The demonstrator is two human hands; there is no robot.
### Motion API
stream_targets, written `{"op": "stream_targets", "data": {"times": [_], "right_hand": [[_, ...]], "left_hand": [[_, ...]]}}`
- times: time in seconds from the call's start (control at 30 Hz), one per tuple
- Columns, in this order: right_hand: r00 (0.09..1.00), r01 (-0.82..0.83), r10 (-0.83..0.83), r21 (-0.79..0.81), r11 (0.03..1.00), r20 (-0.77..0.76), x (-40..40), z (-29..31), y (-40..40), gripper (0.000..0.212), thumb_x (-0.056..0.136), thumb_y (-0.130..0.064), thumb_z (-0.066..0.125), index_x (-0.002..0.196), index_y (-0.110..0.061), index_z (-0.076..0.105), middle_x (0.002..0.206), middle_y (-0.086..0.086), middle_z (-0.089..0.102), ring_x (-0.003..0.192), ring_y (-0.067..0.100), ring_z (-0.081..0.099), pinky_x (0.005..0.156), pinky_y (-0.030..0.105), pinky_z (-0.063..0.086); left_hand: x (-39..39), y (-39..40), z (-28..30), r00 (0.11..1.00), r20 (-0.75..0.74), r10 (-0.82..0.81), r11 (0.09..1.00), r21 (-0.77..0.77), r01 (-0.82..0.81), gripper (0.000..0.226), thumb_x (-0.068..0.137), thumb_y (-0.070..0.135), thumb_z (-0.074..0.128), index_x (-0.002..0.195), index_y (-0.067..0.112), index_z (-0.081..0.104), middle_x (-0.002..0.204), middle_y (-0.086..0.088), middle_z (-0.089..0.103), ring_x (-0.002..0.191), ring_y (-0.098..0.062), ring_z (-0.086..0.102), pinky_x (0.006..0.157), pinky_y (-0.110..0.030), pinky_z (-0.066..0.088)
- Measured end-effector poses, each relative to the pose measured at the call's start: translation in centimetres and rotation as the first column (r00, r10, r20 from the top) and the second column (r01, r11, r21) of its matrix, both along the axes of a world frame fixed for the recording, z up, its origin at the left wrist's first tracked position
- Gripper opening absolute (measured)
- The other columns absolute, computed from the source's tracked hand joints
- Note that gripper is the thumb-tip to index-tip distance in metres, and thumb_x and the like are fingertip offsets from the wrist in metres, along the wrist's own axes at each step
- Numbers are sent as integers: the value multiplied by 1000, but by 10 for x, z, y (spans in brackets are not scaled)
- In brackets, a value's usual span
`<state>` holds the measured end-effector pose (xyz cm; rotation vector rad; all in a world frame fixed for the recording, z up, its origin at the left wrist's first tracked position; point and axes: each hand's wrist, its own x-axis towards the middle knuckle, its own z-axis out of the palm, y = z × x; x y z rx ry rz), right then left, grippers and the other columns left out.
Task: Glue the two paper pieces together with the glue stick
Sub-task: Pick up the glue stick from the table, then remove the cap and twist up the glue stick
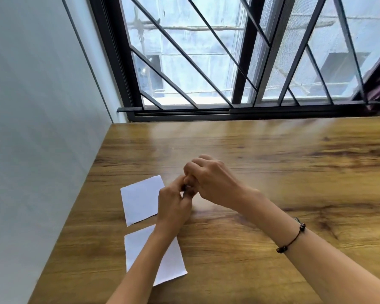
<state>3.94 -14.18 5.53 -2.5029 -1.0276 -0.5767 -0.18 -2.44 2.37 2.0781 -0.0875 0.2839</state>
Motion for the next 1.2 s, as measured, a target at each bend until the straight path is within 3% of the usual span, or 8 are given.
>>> {"op": "stream_targets", "data": {"times": [0.13, 0.23, 0.4, 0.57, 0.7, 0.8, 1.07, 1.2], "right_hand": [[997, -82, 82, -20, 996, 14, -3, 8, -4, 12, 79, -10, 47, 74, -5, 57, 66, 7, 60, 58, 22, 48, 49, 31, 46], [992, -127, 126, -47, 991, -25, -4, 15, -7, 10, 73, 3, 58, 80, -4, 58, 72, 7, 60, 64, 20, 47, 53, 34, 48], [984, -167, 163, -50, 985, -64, -4, 25, -8, 25, 68, 11, 63, 87, -5, 59, 87, 10, 62, 77, 24, 54, 62, 34, 51], [995, 77, -68, 114, 991, -77, 0, 13, -18, 22, 74, 12, 57, 91, -1, 61, 91, 16, 65, 85, 32, 58, 68, 35, 49], [927, 316, -297, 50, 947, -228, -2, -25, -31, 22, 80, 3, 53, 100, -2, 60, 100, 16, 66, 96, 31, 55, 76, 27, 37], [876, 387, -375, -21, 922, -302, -8, -47, -38, 24, 80, 2, 51, 101, -4, 60, 103, 14, 66, 101, 30, 52, 82, 32, 41], [881, 393, -383, -23, 919, -279, -12, -61, -38, 23, 82, -1, 54, 103, -3, 62, 100, 16, 66, 98, 33, 52, 84, 42, 48], [872, 463, -445, 44, 886, -203, -22, -55, -31, 42, 81, -24, 62, 119, -8, 54, 106, 11, 65, 97, 30, 52, 83, 37, 48]], "left_hand": [[-4, 1, 7, 1000, -20, -13, 999, -37, 13, 16, 80, 10, 53, 69, 22, 53, 62, -8, 63, 61, -21, 54, 55, -22, 39], [-4, 3, 10, 999, -37, -25, 998, -52, 23, 16, 83, 4, 57, 73, 17, 55, 65, -10, 64, 65, -28, 58, 57, -23, 41], [-4, 6, 9, 997, -53, -56, 995, -89, 51, 6, 85, 9, 59, 85, 12, 63, 69, -1, 63, 65, -10, 55, 60, -13, 42], [-7, 6, 10, 996, -70, -55, 982, -187, 41, 11, 89, 11, 55, 83, 18, 62, 81, -12, 70, 77, -27, 63, 74, -33, 52], [-8, 4, 16, 992, -103, -69, 960, -278, 38, 23, 89, 9, 54, 77, 28, 58, 78, -4, 69, 75, -21, 63, 74, -26, 51], [-10, 2, 16, 989, -120, -92, 941, -335, 47, 20, 89, 9, 54, 83, 28, 58, 76, 2, 68, 75, -15, 64, 77, -19, 50], [-8, -1, 15, 988, -109, -111, 936, -347, 67, 23, 90, 8, 53, 87, 31, 57, 77, 6, 68, 78, -10, 66, 79, -13, 49], [-5, 0, 21, 991, -104, -88, 899, -437, 34, 20, 90, 12, 54, 88, 31, 58, 77, 4, 70, 71, 2, 65, 71, -7, 48]]}}
